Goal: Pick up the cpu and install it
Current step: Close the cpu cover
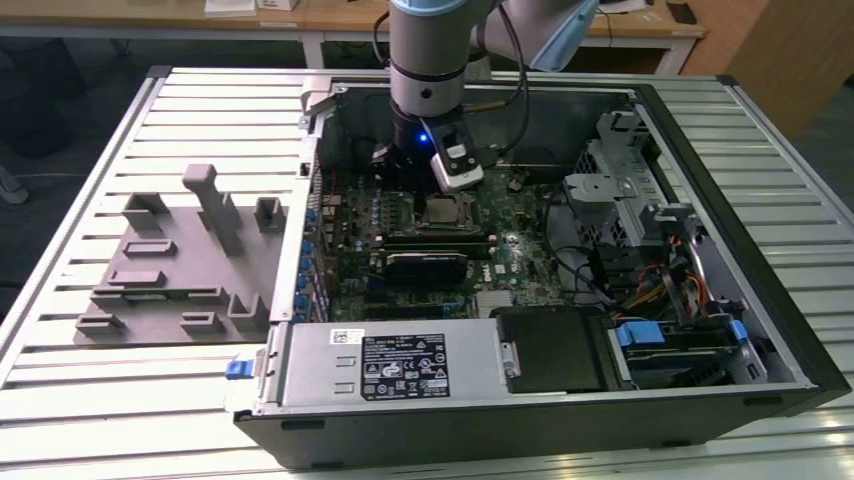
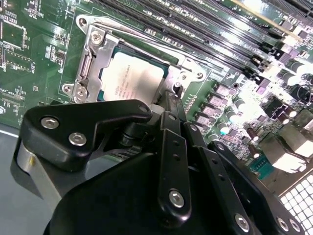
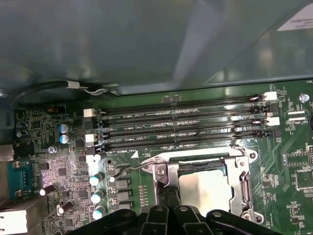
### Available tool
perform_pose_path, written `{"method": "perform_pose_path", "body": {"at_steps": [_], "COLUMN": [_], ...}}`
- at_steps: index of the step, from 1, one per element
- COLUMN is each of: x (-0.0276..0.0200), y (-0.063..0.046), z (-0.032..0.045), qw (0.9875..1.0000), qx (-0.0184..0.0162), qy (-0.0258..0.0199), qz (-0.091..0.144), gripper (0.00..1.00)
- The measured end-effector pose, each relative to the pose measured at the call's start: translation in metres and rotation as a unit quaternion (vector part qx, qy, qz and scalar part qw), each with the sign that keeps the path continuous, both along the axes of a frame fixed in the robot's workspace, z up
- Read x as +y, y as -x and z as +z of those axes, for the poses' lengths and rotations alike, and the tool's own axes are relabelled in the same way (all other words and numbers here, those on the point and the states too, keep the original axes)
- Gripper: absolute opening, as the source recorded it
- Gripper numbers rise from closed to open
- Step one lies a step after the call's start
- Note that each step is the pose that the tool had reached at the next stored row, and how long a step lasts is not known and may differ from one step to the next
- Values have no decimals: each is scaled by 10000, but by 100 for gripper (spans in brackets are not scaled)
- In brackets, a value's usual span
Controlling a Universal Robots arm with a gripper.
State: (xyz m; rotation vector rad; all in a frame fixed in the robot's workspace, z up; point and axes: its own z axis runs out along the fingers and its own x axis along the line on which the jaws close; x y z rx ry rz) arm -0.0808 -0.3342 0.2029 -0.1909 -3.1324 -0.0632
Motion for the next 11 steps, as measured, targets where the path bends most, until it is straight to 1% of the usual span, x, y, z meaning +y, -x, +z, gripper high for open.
{"method": "perform_pose_path", "body": {"at_steps": [6, 11], "x": [25, 32], "y": [-7, -8], "z": [-12, -31], "qw": [10000, 9998], "qx": [0, 0], "qy": [-1, 0], "qz": [82, 176], "gripper": [11, 11]}}
